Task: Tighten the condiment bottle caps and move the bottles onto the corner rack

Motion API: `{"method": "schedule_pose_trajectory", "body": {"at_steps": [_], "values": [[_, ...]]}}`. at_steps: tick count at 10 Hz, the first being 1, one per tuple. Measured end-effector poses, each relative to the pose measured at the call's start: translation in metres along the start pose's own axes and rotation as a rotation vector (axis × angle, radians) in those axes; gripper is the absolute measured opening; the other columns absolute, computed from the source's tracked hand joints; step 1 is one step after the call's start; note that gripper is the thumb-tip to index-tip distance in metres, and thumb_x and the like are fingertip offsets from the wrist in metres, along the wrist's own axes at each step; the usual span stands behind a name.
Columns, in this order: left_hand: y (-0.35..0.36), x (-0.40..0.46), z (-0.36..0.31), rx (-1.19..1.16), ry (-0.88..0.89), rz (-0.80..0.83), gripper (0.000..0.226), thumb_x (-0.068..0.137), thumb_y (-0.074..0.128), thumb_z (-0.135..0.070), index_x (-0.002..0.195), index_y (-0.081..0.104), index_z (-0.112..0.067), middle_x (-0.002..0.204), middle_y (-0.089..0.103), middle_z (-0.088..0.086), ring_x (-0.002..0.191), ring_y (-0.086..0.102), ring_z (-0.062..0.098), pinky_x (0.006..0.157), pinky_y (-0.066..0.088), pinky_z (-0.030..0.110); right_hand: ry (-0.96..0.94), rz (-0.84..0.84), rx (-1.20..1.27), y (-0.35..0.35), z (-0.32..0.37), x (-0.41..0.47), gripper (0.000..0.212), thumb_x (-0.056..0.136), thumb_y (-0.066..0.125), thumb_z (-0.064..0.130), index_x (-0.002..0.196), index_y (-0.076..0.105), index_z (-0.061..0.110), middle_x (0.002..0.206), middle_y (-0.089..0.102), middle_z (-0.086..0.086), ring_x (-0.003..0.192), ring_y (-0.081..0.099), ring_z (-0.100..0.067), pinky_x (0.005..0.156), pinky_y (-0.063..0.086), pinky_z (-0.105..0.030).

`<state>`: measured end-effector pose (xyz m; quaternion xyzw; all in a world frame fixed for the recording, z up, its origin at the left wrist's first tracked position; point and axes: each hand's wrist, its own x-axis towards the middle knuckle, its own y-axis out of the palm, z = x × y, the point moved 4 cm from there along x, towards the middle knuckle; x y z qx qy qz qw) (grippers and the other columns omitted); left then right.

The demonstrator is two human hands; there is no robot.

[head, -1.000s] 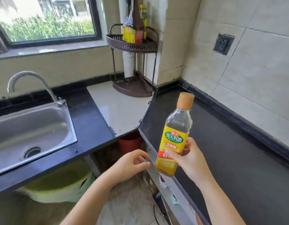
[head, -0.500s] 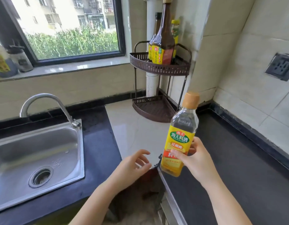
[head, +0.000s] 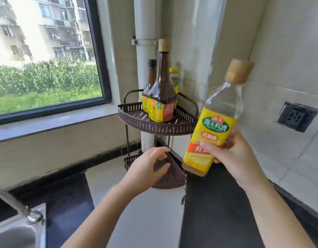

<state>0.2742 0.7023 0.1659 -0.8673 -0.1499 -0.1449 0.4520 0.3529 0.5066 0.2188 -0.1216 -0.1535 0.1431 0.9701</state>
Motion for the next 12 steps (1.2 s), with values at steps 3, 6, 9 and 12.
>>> {"method": "schedule_pose_trajectory", "body": {"at_steps": [3, 6, 9, 12], "values": [[-0.003, 0.095, 0.043, 0.213, 0.189, -0.219, 0.037, 0.084, 0.047, -0.036, 0.117, 0.055, -0.021, 0.116, 0.06, -0.001, 0.113, 0.045, 0.016, 0.099, 0.04, 0.039, -0.149, -0.287, -0.155, 0.021, 0.055, 0.136, 0.043, 0.069, 0.076, 0.043, 0.103, 0.054, 0.028, 0.092, 0.064, 0.012, 0.089, 0.067, -0.02, 0.078, 0.056, -0.048], [0.008, 0.098, 0.057, 0.158, 0.257, -0.273, 0.028, 0.083, 0.049, -0.034, 0.107, 0.058, -0.023, 0.112, 0.06, -0.003, 0.109, 0.048, 0.015, 0.099, 0.038, 0.034, -0.088, -0.359, -0.359, 0.066, 0.016, 0.178, 0.057, 0.072, 0.075, 0.039, 0.114, 0.048, 0.011, 0.113, 0.062, -0.01, 0.1, 0.061, -0.028, 0.072, 0.041, -0.029], [0.009, 0.097, 0.058, 0.176, 0.27, -0.293, 0.023, 0.081, 0.051, -0.031, 0.101, 0.059, -0.022, 0.111, 0.061, -0.001, 0.108, 0.045, 0.014, 0.098, 0.038, 0.034, -0.038, -0.421, -0.463, 0.076, 0.004, 0.192, 0.064, 0.074, 0.07, 0.046, 0.109, 0.049, -0.004, 0.113, 0.052, -0.021, 0.102, 0.054, -0.035, 0.07, 0.037, -0.03], [0.009, 0.095, 0.057, 0.187, 0.293, -0.266, 0.019, 0.081, 0.051, -0.029, 0.094, 0.061, -0.02, 0.116, 0.06, 0.003, 0.113, 0.044, 0.017, 0.102, 0.041, 0.039, 0.02, -0.193, -0.438, 0.061, 0.005, 0.184, 0.076, 0.081, 0.059, 0.052, 0.136, 0.033, 0.007, 0.129, 0.049, -0.016, 0.111, 0.055, -0.032, 0.092, 0.047, -0.042]]}}
